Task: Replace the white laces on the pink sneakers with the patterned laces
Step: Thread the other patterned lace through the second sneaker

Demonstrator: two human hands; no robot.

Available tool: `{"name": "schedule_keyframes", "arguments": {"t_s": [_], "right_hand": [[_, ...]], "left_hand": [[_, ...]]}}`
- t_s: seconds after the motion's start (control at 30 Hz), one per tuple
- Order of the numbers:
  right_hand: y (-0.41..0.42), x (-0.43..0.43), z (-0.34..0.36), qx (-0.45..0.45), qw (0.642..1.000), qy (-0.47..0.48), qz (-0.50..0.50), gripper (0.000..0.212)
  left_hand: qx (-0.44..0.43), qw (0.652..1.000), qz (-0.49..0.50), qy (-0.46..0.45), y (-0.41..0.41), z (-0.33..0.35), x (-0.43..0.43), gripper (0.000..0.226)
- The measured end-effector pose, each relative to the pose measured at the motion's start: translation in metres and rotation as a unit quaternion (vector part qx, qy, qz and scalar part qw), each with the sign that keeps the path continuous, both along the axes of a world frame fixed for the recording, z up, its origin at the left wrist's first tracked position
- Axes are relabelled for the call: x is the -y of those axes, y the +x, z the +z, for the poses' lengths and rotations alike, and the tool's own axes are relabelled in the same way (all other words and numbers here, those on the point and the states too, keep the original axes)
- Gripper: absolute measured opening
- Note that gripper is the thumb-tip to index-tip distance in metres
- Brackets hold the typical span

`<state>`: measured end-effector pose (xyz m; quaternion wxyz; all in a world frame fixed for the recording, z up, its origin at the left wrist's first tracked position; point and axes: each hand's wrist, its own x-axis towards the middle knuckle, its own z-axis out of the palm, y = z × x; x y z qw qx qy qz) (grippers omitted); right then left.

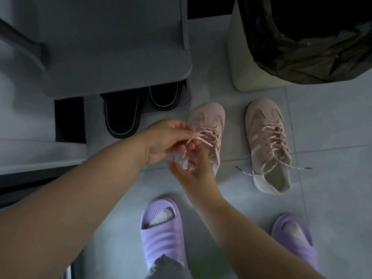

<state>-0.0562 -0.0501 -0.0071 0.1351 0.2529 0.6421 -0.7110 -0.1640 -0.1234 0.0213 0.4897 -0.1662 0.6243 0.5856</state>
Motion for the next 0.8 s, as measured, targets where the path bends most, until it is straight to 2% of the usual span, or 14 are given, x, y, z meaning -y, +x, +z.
{"name": "schedule_keyframes", "arguments": {"t_s": [0.07, 0.17, 0.23, 0.3, 0.33, 0.4, 0.47, 0.5, 0.57, 0.63, 0.7, 0.8], "right_hand": [[-0.004, 0.003, 0.006, 0.024, 0.997, -0.068, -0.007, 0.047], [-0.010, -0.008, 0.016, 0.056, 0.989, -0.132, -0.042, 0.010], [-0.013, -0.026, 0.017, 0.083, 0.991, -0.099, -0.033, 0.016], [-0.016, -0.048, 0.015, 0.077, 0.997, -0.026, 0.012, 0.023], [-0.017, -0.057, 0.012, 0.063, 0.997, 0.019, 0.045, 0.026], [-0.021, -0.067, 0.007, 0.041, 0.987, 0.111, 0.109, 0.026], [-0.023, -0.063, 0.005, 0.030, 0.975, 0.150, 0.159, 0.014], [-0.024, -0.055, 0.008, 0.029, 0.975, 0.133, 0.177, 0.015], [-0.019, -0.034, 0.009, 0.011, 0.979, 0.069, 0.190, 0.031], [-0.013, -0.017, 0.008, -0.007, 0.983, 0.042, 0.180, 0.023], [-0.009, -0.015, 0.008, 0.009, 0.986, 0.051, 0.161, 0.010], [-0.003, -0.030, 0.004, 0.021, 0.974, 0.146, 0.170, 0.026]], "left_hand": [[0.058, 0.994, 0.080, 0.040, -0.003, 0.004, 0.000, 0.011], [0.070, 0.991, 0.105, 0.042, -0.012, 0.005, 0.007, 0.012], [0.013, 0.997, 0.063, -0.033, -0.016, -0.002, 0.018, 0.012], [-0.057, 0.990, -0.012, -0.128, -0.016, -0.008, 0.028, 0.012], [-0.064, 0.988, -0.019, -0.137, -0.015, -0.010, 0.030, 0.012], [-0.019, 0.996, 0.026, -0.084, -0.011, -0.010, 0.030, 0.015], [0.029, 0.998, 0.062, -0.015, -0.005, -0.006, 0.023, 0.018], [0.046, 0.996, 0.072, 0.014, -0.003, -0.003, 0.019, 0.020], [0.072, 0.990, 0.094, 0.072, 0.000, 0.001, 0.014, 0.023], [0.082, 0.985, 0.114, 0.099, 0.000, 0.002, 0.013, 0.025], [0.066, 0.987, 0.127, 0.078, 0.000, -0.002, 0.017, 0.025], [-0.056, 0.996, 0.055, -0.052, 0.004, -0.017, 0.026, 0.027]]}}
